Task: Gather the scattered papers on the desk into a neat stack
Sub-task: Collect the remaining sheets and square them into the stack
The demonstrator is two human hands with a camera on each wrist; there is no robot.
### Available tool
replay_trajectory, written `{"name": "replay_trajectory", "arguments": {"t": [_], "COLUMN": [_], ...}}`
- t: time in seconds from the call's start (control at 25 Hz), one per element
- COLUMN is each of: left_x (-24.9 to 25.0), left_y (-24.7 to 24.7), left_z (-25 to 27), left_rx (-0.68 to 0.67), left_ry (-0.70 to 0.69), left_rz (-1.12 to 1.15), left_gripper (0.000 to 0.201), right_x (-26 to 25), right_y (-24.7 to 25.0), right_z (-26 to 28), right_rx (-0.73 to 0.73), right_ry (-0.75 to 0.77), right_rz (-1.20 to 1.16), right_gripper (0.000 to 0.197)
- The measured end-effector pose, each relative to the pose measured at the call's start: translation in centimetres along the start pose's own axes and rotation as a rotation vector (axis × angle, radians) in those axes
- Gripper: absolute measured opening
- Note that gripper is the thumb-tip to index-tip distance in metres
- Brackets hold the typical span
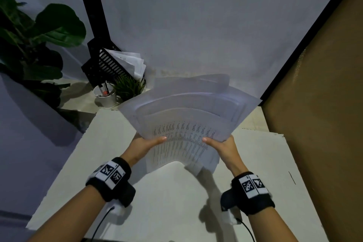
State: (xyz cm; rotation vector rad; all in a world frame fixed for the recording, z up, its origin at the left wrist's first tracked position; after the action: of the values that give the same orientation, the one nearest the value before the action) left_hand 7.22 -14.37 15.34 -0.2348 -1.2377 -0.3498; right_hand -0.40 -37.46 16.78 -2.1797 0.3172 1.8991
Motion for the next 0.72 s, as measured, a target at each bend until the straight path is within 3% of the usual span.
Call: {"name": "replay_trajectory", "arguments": {"t": [0.12, 0.24, 0.4, 0.48, 0.6, 0.72], "left_x": [0.7, 1.0, 2.8, 3.5, 3.3, 3.9], "left_y": [0.3, 0.0, 0.8, 0.8, 1.3, 0.6], "left_z": [-0.5, -0.8, -0.4, 0.1, 0.4, 0.7], "left_rx": [-0.002, 0.043, 0.11, 0.058, 0.004, -0.107], "left_ry": [-0.022, 0.01, -0.091, -0.127, -0.108, -0.088], "left_rz": [0.026, 0.022, 0.085, 0.076, 0.072, 0.024], "left_gripper": [0.088, 0.073, 0.071, 0.069, 0.088, 0.086], "right_x": [-0.5, -0.5, -1.9, -2.0, -1.8, -2.5], "right_y": [0.4, -0.1, -0.5, -0.5, -0.6, -1.6], "right_z": [-0.5, -0.8, -1.0, -0.8, -0.8, -1.4], "right_rx": [0.047, 0.075, 0.128, 0.099, 0.023, -0.092], "right_ry": [0.012, 0.028, 0.096, 0.101, 0.073, 0.07], "right_rz": [-0.035, -0.018, -0.038, -0.073, -0.043, -0.052], "right_gripper": [0.034, 0.033, 0.034, 0.036, 0.037, 0.054]}}
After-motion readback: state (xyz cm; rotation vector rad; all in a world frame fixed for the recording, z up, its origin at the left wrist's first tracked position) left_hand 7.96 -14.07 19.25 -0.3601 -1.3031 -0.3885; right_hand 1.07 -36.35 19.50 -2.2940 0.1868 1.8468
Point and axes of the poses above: each hand's wrist, its own z-axis away from the middle knuckle, its own y-axis out of the back of the hand, x = y × z, the point moved 8 cm from there along -z, towards the middle knuckle, and after that the axes turned 10 degrees about y, right-handed, at the moved point
